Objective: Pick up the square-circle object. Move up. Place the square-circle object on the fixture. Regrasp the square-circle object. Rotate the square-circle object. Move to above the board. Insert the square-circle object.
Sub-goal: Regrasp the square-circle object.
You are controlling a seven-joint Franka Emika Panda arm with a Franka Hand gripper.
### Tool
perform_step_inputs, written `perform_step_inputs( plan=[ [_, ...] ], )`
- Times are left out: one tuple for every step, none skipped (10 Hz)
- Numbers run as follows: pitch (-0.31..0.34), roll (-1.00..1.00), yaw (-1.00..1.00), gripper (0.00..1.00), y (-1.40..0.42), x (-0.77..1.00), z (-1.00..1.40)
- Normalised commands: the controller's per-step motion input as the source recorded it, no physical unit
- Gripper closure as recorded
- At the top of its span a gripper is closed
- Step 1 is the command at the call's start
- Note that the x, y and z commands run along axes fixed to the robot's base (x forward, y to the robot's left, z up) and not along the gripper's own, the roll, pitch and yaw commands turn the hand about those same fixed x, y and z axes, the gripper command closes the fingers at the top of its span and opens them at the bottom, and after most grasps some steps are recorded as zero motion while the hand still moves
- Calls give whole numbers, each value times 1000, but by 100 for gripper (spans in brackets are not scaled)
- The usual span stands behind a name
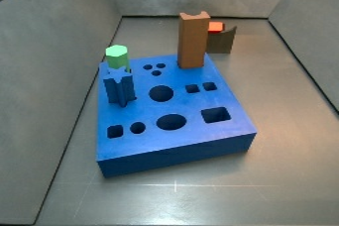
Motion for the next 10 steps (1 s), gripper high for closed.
perform_step_inputs(
  plan=[
    [21, 1000, 27, 0, -105, -36, 39],
    [24, 1000, 27, 0, -35, -5, 37],
    [24, 1000, 27, 0, -37, -2, 23],
    [19, 1000, 28, 0, -39, -18, 14],
    [16, 1000, 28, 0, -31, -26, 12],
    [9, 1000, 29, 0, -27, -25, 4],
    [7, 1000, 29, 0, -23, -25, 3],
    [0, 1000, 30, 0, -22, -19, -5],
    [-5, 1000, 31, 0, -20, -17, -5],
    [-7, 1000, 33, 0, -19, -18, -4]
  ],
)
